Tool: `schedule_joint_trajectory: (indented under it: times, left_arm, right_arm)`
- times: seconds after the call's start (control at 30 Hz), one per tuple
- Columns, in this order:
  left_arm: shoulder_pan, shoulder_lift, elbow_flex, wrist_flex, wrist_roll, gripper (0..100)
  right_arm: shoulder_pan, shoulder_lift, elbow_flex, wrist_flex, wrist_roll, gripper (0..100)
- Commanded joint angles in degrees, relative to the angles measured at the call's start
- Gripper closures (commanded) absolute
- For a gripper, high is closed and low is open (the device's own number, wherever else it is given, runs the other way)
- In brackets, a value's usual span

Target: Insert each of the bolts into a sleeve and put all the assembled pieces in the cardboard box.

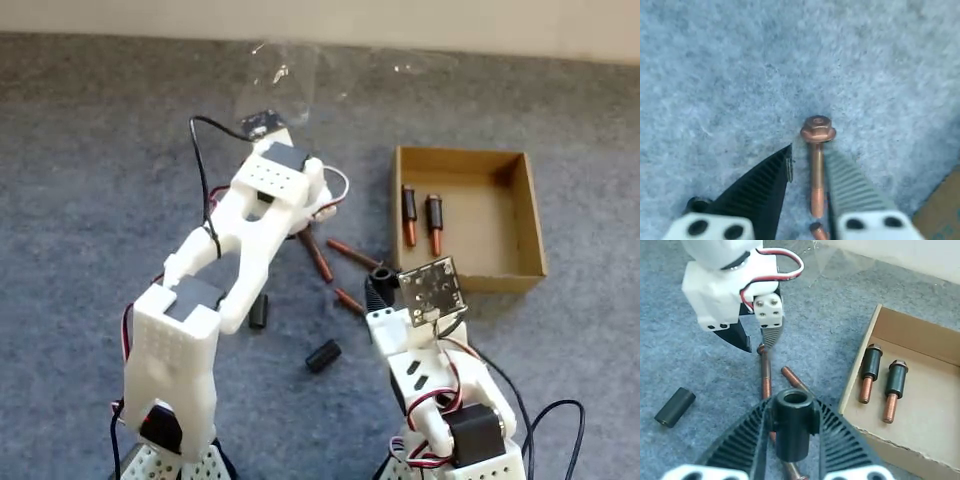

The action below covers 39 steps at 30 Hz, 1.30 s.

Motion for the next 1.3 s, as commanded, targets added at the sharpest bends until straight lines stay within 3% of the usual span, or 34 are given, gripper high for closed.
schedule_joint_trajectory:
  times: [0.0,0.27,0.7,1.27]
  left_arm:
    - [-1.01,-0.66,-1.8,-0.44,0.53,96]
    - [-0.66,-0.66,-1.8,-0.44,0.44,84]
    - [0.84,-0.75,4.62,-6.24,0.44,83]
    - [2.86,6.02,1.71,-6.07,0.44,83]
  right_arm:
    - [0.48,-0.48,-0.75,-0.48,-0.35,99.5]
    - [0.48,-0.48,-0.75,-0.48,-0.18,99.5]
    - [0.48,-0.48,-0.75,-0.48,-0.09,99.5]
    - [0.48,-0.48,-0.75,-0.57,-0.09,99.5]
